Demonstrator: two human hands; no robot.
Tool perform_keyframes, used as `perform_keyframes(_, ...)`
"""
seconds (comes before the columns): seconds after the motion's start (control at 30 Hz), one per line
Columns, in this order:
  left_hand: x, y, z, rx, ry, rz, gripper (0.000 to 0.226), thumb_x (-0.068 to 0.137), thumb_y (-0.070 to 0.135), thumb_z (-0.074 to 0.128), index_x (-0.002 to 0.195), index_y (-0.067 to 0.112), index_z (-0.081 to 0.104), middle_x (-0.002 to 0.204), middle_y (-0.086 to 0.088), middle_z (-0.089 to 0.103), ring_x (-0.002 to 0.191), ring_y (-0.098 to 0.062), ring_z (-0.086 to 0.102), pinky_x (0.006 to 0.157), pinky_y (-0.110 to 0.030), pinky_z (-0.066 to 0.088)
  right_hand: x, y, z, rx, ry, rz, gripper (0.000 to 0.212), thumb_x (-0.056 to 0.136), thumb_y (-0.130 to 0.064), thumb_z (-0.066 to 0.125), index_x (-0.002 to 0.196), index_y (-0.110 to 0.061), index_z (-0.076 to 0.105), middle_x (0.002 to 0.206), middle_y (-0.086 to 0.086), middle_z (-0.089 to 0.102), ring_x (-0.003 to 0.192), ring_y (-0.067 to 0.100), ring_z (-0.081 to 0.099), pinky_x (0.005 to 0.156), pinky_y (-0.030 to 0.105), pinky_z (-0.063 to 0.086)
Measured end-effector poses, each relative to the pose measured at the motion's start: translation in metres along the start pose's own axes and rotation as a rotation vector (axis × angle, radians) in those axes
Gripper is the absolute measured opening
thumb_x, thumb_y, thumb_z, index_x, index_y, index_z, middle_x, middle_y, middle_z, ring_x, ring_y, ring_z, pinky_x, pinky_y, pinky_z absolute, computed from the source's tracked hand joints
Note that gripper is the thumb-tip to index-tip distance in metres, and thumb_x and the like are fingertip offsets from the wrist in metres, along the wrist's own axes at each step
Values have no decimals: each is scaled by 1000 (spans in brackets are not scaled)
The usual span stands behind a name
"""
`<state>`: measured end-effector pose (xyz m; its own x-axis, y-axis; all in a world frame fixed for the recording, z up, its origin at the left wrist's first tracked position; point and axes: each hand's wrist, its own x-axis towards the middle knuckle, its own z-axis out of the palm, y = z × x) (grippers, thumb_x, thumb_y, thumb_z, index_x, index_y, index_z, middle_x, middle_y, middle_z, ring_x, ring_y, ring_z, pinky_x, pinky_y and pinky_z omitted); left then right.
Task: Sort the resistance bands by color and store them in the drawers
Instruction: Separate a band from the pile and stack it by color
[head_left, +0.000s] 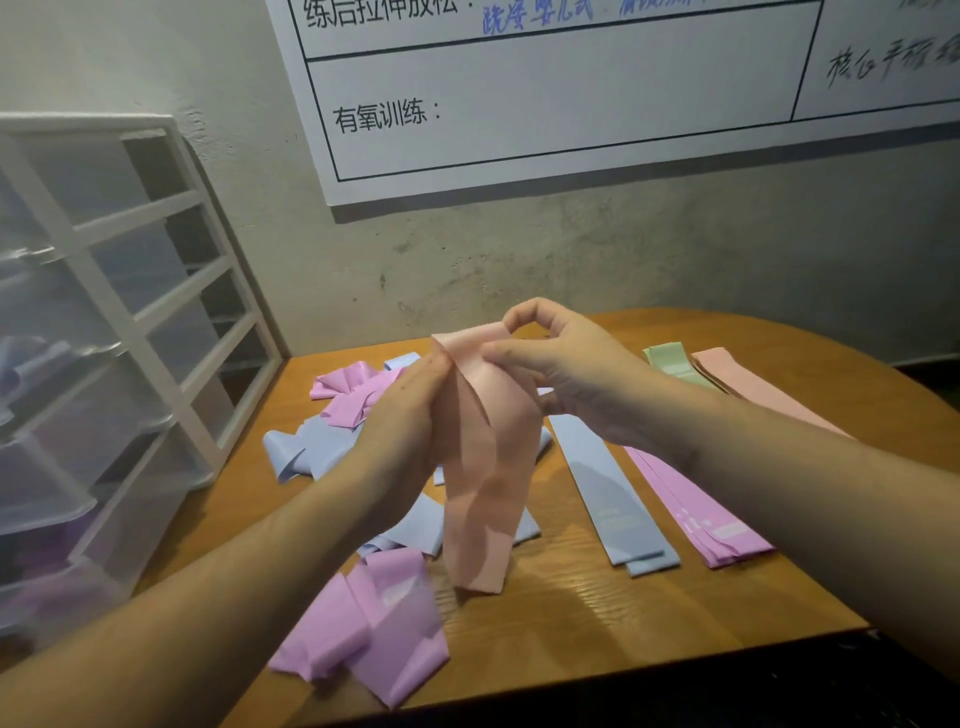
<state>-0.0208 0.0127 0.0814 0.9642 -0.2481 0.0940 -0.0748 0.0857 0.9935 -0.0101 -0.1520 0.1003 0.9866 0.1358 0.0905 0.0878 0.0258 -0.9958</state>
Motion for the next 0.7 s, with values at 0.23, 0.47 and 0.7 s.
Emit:
perform_keyframes(0.23, 2, 1, 5, 1, -108, -66, 30, 105, 37, 43, 120, 28, 69, 112, -5, 75, 102, -19, 72, 79, -34, 59, 6, 11, 2, -8, 74, -11, 17, 84, -21, 80, 94, -18, 66, 88, 2, 66, 77, 13, 65, 59, 29, 53)
perform_keyframes(0.47, 5, 0, 6, 14, -18, -40, 30, 107, 15, 42, 124, 26, 64, 110, -2, 76, 99, -13, 72, 77, -27, 58, 8, 19, 7, 87, 56, 36, 24, 89, -32, 74, 101, -18, 59, 89, 1, 67, 76, 13, 63, 58, 20, 52)
perform_keyframes(0.7, 13, 12, 10, -242, 88, -132, 27, 106, 13, 40, 120, 7, 61, 98, -9, 76, 84, -16, 73, 78, -31, 59, 0, 38, 22, 126, 123, -45, 73, 72, -79, 67, 109, -16, 65, 107, 11, 72, 99, 30, 68, 85, 44, 53)
